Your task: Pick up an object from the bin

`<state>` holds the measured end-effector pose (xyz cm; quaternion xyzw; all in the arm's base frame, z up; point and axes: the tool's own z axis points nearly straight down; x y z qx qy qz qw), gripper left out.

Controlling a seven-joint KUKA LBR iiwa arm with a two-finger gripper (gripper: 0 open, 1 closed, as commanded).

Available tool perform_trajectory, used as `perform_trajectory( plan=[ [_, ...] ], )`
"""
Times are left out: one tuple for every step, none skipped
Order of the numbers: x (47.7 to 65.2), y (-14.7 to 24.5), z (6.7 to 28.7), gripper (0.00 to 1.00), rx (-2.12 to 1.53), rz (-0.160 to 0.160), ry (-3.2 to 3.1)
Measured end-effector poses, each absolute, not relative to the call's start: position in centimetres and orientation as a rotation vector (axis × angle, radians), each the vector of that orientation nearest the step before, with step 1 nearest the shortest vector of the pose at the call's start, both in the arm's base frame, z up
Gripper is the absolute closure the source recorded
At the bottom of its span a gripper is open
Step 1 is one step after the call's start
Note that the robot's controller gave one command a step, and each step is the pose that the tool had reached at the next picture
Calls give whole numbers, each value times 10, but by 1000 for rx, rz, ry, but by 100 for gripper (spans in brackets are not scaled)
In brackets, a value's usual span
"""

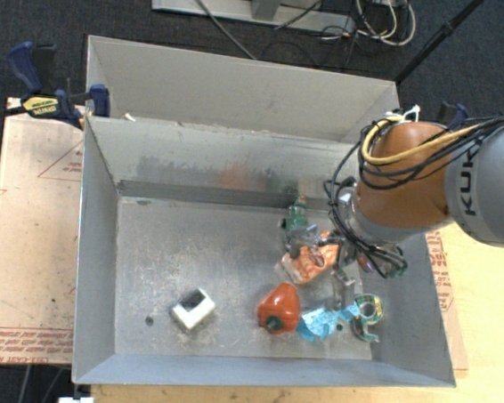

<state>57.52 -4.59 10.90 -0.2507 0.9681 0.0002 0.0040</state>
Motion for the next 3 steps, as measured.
perform_trajectory(
  plan=[
    [584, -52, 161, 0, -727, 3, 3058],
    [599, -74, 137, 0, -824, -8, 3016],
    [554, -80, 95, 0, -677, 3, 3067]
  ],
)
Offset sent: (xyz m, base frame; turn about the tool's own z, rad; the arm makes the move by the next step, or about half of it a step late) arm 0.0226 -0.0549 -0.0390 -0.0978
